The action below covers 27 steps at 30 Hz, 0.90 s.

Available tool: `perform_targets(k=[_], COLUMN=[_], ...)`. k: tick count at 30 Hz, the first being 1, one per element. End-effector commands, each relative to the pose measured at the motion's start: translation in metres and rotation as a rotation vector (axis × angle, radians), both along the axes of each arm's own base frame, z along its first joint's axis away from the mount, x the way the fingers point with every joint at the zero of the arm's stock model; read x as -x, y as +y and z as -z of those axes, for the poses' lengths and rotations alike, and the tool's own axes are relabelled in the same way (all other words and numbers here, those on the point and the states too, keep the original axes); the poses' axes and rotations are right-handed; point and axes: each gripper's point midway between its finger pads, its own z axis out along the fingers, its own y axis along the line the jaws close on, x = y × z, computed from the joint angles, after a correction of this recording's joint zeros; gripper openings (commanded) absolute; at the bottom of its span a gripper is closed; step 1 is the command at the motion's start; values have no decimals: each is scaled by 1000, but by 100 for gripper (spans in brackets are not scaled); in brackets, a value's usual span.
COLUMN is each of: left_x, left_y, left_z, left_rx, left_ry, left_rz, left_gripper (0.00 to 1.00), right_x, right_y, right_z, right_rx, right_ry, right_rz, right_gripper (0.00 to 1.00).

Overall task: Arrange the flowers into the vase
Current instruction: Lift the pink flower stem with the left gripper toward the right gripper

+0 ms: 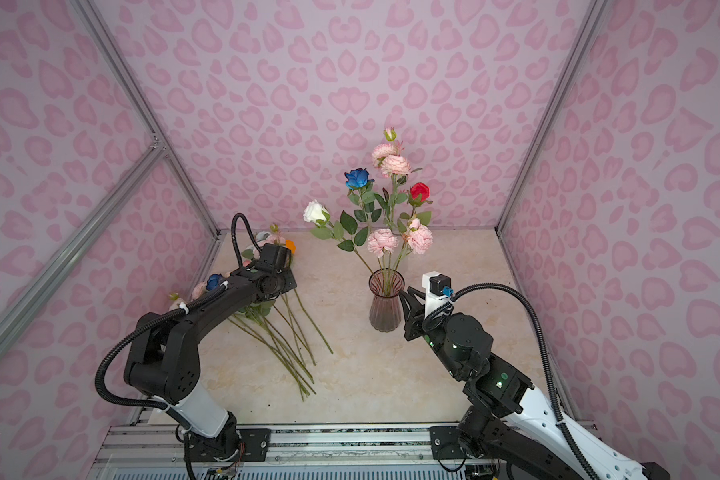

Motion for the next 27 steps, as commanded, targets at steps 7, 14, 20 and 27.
perform_targets(k=[7, 14, 20, 27], left_x=[-7, 16, 42, 77], left_y=[-39, -24, -11, -41], left_z=[-119, -185, -243, -317], left_rx=[133, 177, 163, 233], left_ry=[-373, -571, -771, -998], left_rz=[148, 121, 145, 406], left_gripper=[3, 3, 4, 4], right_x=[3, -1, -4, -1], right_y=[-6, 0, 14, 40], right_z=[-18, -25, -32, -53], right_rx=[-15, -6, 2, 20], right_ry=[-40, -65, -71, -101], right_rz=[24, 22, -18, -104], right_gripper=[24, 25, 25, 27])
